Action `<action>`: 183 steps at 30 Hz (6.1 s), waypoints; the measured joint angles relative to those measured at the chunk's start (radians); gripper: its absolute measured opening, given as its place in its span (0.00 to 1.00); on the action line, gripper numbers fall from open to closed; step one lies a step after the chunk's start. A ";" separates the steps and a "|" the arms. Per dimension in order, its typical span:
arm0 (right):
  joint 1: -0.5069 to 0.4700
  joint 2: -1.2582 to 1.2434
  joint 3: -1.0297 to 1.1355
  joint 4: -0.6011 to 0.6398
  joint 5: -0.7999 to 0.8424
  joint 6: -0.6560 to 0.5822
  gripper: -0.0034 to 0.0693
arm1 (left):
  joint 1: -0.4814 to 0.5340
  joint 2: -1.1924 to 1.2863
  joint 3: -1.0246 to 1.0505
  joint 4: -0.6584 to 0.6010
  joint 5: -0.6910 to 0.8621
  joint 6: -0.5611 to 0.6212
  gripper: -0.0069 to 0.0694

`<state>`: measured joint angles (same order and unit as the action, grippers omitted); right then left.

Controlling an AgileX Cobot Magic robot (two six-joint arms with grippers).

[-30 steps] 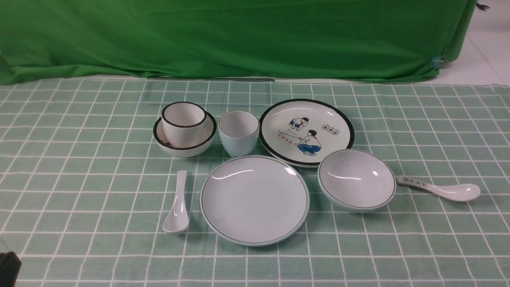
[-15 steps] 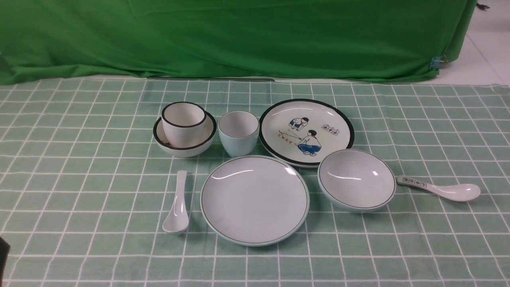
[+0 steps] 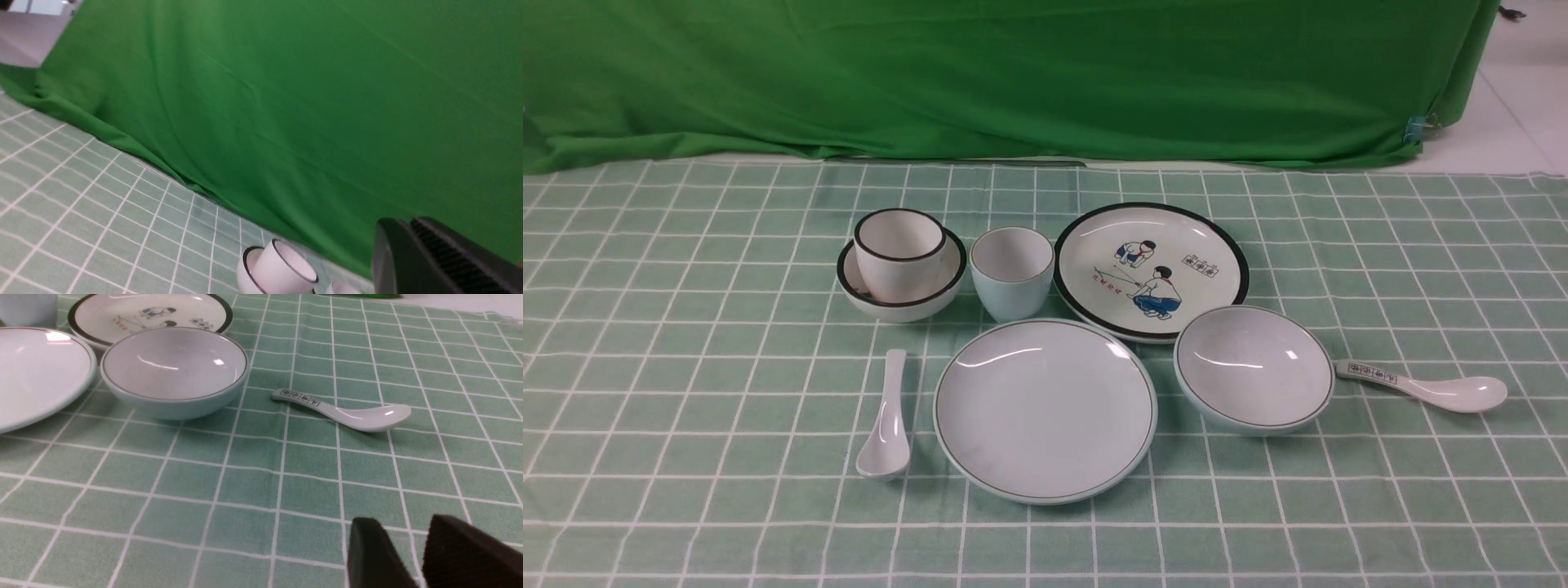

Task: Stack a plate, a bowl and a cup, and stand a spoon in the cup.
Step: Use the right arm to grab a blue rice bowl, then use the right arm to put the blue rice bowl into the blue large plate in the middle, then use the right arm to grab a blue teacup

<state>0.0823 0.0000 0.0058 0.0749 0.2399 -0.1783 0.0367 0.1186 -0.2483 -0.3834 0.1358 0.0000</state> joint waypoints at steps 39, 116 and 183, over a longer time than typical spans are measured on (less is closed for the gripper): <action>0.401 1.074 -0.929 0.000 0.534 -0.080 0.33 | -0.223 0.689 -0.452 -0.191 0.502 0.610 0.11; 0.740 1.957 -1.364 -0.004 0.223 -0.319 0.45 | -0.235 0.317 -0.454 -0.167 0.736 0.619 0.11; 0.563 2.389 -2.493 0.045 0.891 -0.331 0.17 | -0.235 0.350 -0.454 -0.061 0.771 0.539 0.11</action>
<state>0.6451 2.3895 -2.4877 0.1201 1.1305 -0.5097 -0.1985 0.4686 -0.7025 -0.4443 0.9067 0.5390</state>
